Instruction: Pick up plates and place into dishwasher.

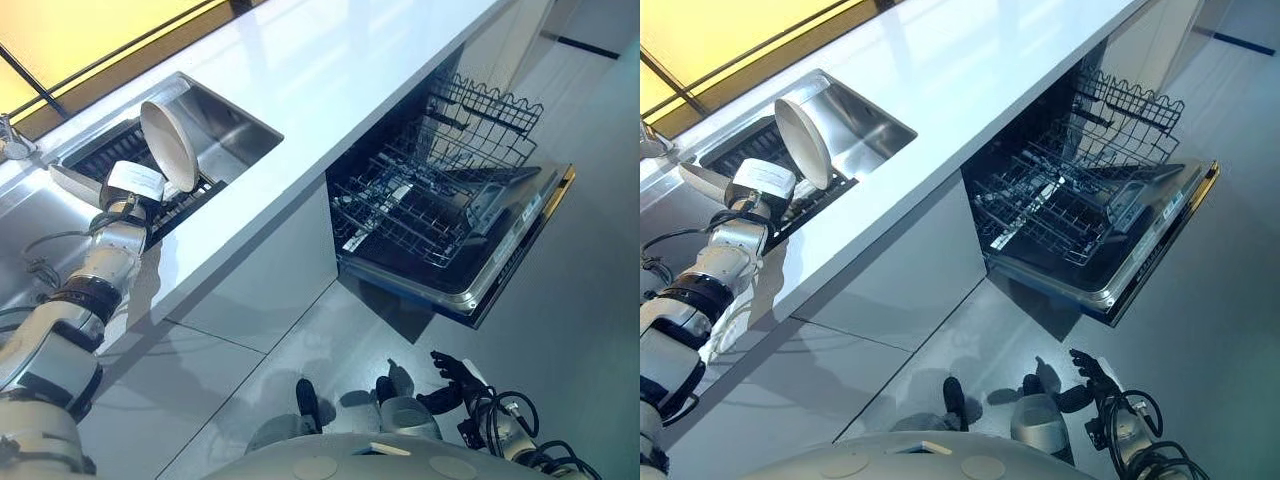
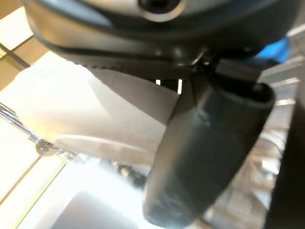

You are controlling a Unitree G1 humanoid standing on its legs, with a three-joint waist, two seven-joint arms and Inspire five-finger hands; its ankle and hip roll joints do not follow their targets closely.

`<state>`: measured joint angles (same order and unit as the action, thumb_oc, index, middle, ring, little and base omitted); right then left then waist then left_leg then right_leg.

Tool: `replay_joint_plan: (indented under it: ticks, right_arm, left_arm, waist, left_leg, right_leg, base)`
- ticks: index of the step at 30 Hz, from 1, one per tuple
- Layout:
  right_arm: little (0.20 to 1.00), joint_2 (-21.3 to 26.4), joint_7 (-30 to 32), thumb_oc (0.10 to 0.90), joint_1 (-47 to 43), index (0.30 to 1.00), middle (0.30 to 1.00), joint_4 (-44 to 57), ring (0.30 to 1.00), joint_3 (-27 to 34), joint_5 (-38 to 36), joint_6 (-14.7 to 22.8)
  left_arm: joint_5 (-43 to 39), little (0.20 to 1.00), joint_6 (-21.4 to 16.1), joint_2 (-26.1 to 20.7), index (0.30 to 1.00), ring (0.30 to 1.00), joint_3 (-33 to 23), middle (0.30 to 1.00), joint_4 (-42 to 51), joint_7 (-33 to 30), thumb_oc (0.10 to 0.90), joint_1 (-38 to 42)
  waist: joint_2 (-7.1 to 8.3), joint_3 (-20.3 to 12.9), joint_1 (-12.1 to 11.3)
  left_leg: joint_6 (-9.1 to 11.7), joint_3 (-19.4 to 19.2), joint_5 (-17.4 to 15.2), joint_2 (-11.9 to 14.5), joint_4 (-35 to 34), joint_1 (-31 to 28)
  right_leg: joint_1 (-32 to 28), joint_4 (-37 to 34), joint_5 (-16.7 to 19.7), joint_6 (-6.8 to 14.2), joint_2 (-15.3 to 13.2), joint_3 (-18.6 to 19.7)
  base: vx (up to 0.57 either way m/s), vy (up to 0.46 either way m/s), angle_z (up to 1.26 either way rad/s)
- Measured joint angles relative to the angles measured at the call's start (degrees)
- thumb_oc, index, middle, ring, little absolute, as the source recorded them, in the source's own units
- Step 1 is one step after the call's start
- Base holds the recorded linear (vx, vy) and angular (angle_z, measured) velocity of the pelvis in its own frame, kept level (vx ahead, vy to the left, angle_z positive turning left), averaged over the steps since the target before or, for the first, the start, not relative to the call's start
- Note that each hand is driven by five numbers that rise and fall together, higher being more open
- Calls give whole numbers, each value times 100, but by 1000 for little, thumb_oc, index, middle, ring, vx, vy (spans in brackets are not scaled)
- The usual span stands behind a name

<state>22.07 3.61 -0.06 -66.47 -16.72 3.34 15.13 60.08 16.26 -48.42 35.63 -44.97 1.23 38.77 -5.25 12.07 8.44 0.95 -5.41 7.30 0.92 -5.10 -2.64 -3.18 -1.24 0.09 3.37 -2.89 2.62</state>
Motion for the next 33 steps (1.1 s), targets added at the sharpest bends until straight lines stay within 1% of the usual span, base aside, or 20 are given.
replay_joint_plan:
  ticks: [3, 5, 9, 12, 14, 16, 17, 20, 21, 23, 26, 27, 30, 33]
  right_arm:
    - [900, 17, -11, 800, -19, 900, 900, -1, 900, 1, -1, 0]
    - [900, 29, -40, 800, -44, 900, 900, 4, 900, 2, -3, 0]
    - [900, 35, -45, 800, -130, 900, 900, 14, 900, 1, -6, 5]
    - [900, 35, -40, 800, -124, 900, 900, 119, 900, 2, -71, 46]
    - [900, 34, -33, 800, -66, 900, 900, 395, 900, 8, -242, 61]
    - [900, 27, -16, 800, 36, 900, 900, 794, 900, 9, -282, 123]
    - [900, 14, -20, 800, 43, 900, 900, 1053, 900, 8, -282, 137]
    - [900, 0, -22, 800, 150, 900, 900, 1721, 900, 9, -278, 153]
    - [900, -6, -22, 800, 198, 900, 900, 1987, 900, 1, -274, 169]
    - [900, -48, -8, 800, 206, 900, 900, 2471, 900, 1, -274, 215]
    - [900, -67, 5, 800, 288, 900, 900, 3167, 900, 4, -281, 221]
    - [900, -70, 5, 800, 330, 900, 900, 3388, 900, 6, -292, 189]
    - [900, -64, 28, 800, 500, 900, 900, 3866, 900, 21, -396, 174]
    - [900, -63, 270, 800, 657, 900, 900, 4461, 900, 24, -394, 103]
  left_arm:
    - [-83, 200, 49, -7, 300, 300, -15, 300, -117, -214, 100, 185]
    - [-170, 200, 111, -94, 300, 300, -19, 300, -124, -329, 100, 298]
    - [-527, 200, 106, -233, 300, 300, -16, 300, -49, -372, 100, 429]
    - [-1218, 200, 96, -541, 300, 300, -20, 300, 368, -559, 100, 436]
    - [-1768, 200, 32, -831, 300, 300, -62, 300, 673, -715, 100, 436]
    - [-2208, 200, -150, -1070, 300, 300, -396, 300, 974, -925, 100, 433]
    - [-2426, 200, -197, -1272, 300, 300, -579, 300, 1210, -1072, 100, 433]
    - [-2764, 200, -430, -1566, 300, 300, -1144, 300, 1676, -1214, 100, 317]
    - [-2848, 200, -518, -1610, 300, 300, -1534, 300, 1894, -1320, 100, 106]
    - [-2956, 200, -639, -1749, 300, 300, -2049, 300, 2197, -1478, 100, -199]
    - [-3102, 200, -881, -1845, 300, 300, -2848, 300, 2802, -1713, 100, -902]
    - [-3123, 200, -967, -1867, 300, 300, -3073, 300, 3038, -1776, 100, -1179]
    - [-3169, 200, -1123, -1937, 300, 300, -3400, 300, 3415, -1888, 100, -1637]
    - [-3380, 200, -1288, -1993, 300, 300, -3668, 300, 3737, -2061, 100, -2031]
  waist:
    - [33, 85, -55]
    - [60, 155, -88]
    - [74, 202, -140]
    - [88, 212, -210]
    - [90, 214, -242]
    - [94, 215, -306]
    - [96, 214, -389]
    - [99, 215, -499]
    - [100, 214, -540]
    - [107, 210, -600]
    - [121, 201, -662]
    - [148, 184, -703]
    - [222, 136, -790]
    - [338, 48, -831]
  left_leg:
    - [2, 15, -2, 2, 0, 2]
    - [3, 28, -1, 4, 0, 36]
    - [3, 59, 0, 4, 1, 48]
    - [5, 127, 1, 1, 2, 42]
    - [6, 181, 2, -1, 2, 42]
    - [10, 267, 0, -13, 2, -9]
    - [13, 271, -3, -13, 2, -15]
    - [16, 332, -4, -20, 2, -64]
    - [31, 315, -15, -20, 2, -108]
    - [34, 334, -18, -18, 1, -149]
    - [35, 360, -18, -17, 1, -191]
    - [34, 400, -17, -21, -2, -206]
    - [35, 409, -17, -16, -2, -204]
    - [29, 426, -11, -22, -2, -201]
  right_leg:
    - [-21, -35, 4, -5, 0, -24]
    - [-22, -83, 28, -12, 0, -42]
    - [-50, -102, 32, -17, -2, -113]
    - [-139, -186, 47, -37, -6, -229]
    - [-194, -235, 52, -42, -4, -298]
    - [-320, -304, 54, -47, -12, -391]
    - [-338, -332, 57, -50, -12, -406]
    - [-446, -380, 67, -64, -12, -492]
    - [-480, -382, 65, -64, -15, -501]
    - [-539, -385, 65, -64, -12, -547]
    - [-596, -385, 65, -64, -12, -592]
    - [-633, -385, 63, -64, -12, -628]
    - [-637, -385, 63, -65, -8, -637]
    - [-646, -385, 64, -66, -15, -637]
  base:
    - [-8, -19, 3]
    - [-36, -27, 3]
    - [-26, -41, 8]
    - [-8, -57, 15]
    - [-10, -39, 16]
    - [-16, -36, 22]
    - [-29, -51, 12]
    - [-31, -51, 11]
    - [-31, -46, 0]
    - [-30, -43, 1]
    - [-25, -30, 8]
    - [-23, -30, 13]
    - [-25, -25, 6]
    - [-31, -20, 3]
